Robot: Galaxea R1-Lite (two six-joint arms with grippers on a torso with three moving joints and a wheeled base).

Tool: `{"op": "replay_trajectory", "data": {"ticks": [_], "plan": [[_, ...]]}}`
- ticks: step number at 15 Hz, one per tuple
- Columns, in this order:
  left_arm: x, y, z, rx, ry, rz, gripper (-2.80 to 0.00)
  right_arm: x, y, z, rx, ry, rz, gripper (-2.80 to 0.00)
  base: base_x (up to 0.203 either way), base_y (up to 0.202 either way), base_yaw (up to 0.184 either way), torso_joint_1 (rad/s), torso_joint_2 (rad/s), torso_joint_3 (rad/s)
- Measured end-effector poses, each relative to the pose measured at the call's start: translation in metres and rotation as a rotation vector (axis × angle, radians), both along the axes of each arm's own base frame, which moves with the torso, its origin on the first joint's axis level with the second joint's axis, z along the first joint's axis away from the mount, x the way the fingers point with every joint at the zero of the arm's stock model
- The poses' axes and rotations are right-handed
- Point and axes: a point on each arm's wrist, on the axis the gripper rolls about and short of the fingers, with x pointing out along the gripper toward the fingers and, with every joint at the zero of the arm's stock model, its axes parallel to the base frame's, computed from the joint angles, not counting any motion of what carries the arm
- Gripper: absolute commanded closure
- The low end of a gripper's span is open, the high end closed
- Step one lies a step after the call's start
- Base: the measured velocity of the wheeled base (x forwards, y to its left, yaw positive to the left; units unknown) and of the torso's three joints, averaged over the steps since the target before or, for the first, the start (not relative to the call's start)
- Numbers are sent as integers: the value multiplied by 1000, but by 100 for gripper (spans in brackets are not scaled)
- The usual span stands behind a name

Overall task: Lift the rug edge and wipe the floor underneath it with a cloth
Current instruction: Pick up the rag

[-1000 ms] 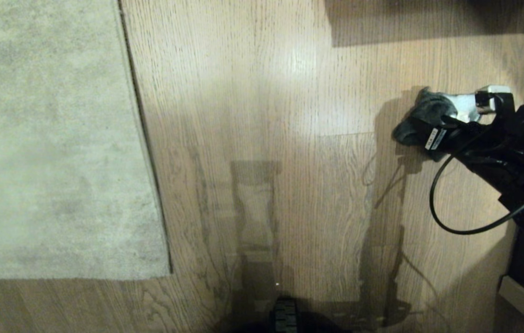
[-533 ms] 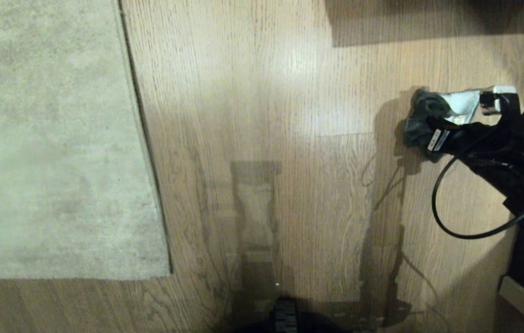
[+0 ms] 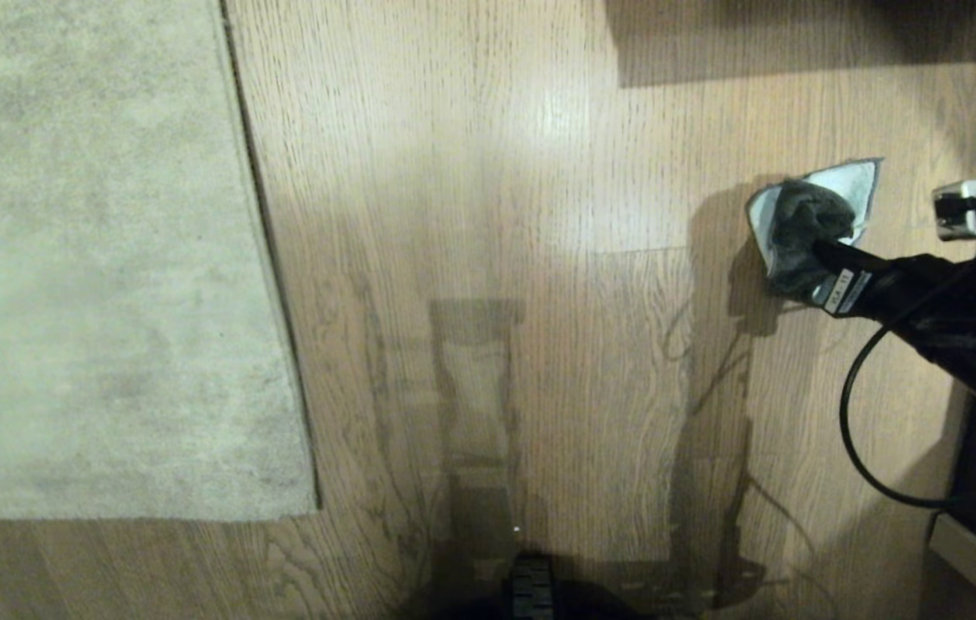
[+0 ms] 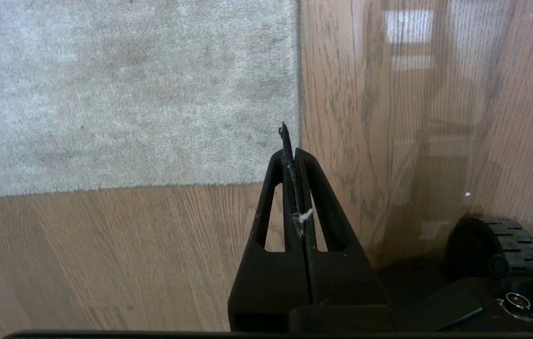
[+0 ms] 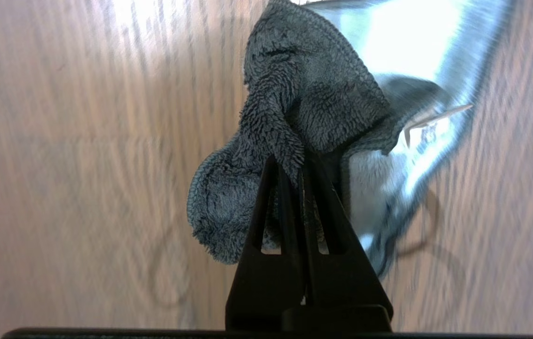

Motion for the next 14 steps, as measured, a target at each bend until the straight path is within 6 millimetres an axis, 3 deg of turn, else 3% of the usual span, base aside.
{"op": "replay_trajectory", "data": {"ticks": [14], "plan": [[0, 0, 0, 0, 0, 0, 0, -101, -2, -16, -5, 45, 16, 0, 0, 0, 0, 0, 0, 0]]}}
